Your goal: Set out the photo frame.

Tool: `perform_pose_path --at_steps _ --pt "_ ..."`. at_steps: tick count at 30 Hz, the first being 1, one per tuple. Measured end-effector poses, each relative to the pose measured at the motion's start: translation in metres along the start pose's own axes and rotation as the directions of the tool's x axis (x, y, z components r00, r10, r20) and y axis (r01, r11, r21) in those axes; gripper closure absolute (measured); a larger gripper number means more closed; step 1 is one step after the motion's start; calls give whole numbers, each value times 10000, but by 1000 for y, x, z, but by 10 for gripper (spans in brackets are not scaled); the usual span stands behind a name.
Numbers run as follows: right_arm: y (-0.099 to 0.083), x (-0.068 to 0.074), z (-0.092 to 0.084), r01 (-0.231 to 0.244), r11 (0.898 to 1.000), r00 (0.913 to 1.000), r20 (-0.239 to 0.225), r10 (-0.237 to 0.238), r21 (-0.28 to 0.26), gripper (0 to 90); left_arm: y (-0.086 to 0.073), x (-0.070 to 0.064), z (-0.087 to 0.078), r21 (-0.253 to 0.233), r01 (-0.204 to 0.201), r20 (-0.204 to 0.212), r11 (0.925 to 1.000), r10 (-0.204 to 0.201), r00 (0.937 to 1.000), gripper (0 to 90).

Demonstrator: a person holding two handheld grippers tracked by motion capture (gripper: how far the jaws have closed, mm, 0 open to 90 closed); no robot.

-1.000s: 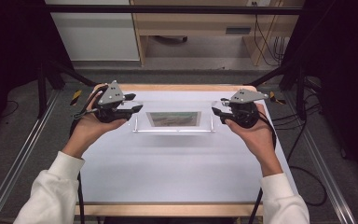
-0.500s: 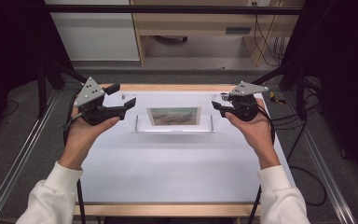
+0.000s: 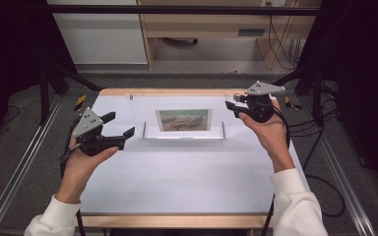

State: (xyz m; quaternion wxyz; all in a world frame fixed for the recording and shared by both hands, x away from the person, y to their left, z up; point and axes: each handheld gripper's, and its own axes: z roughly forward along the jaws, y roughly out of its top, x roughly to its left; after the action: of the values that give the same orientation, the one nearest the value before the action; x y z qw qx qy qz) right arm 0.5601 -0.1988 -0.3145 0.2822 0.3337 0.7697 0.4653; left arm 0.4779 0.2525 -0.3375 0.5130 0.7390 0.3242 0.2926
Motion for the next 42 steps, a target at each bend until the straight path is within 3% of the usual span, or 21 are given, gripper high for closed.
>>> perform_pose_path --at_steps 7,15,19,26,30,42 --pt "2 -3 4 -37 10000 10000 43 37 14 561 -16 -7 0 288 -106 22 9995 106 9999 162" --pt "3 -6 7 -39 10000 10000 27 39 28 559 -38 -16 6 597 -119 371 9981 97 9993 163" --pt "4 -7 9 -73 10000 9999 76 73 10 558 -47 -15 7 861 174 217 9961 -193 9996 161" --pt "5 -11 15 -159 9999 9997 165 160 -54 551 -64 -10 7 778 681 85 9946 -690 9976 166" --pt "7 -13 18 -230 9997 9994 251 230 -19 548 -77 -8 10 1043 930 -4 9902 -934 9956 166" --pt "9 -20 28 -575 9983 9980 267 576 -62 542 -97 -10 14 1573 1030 -76 9822 -1031 9946 158"
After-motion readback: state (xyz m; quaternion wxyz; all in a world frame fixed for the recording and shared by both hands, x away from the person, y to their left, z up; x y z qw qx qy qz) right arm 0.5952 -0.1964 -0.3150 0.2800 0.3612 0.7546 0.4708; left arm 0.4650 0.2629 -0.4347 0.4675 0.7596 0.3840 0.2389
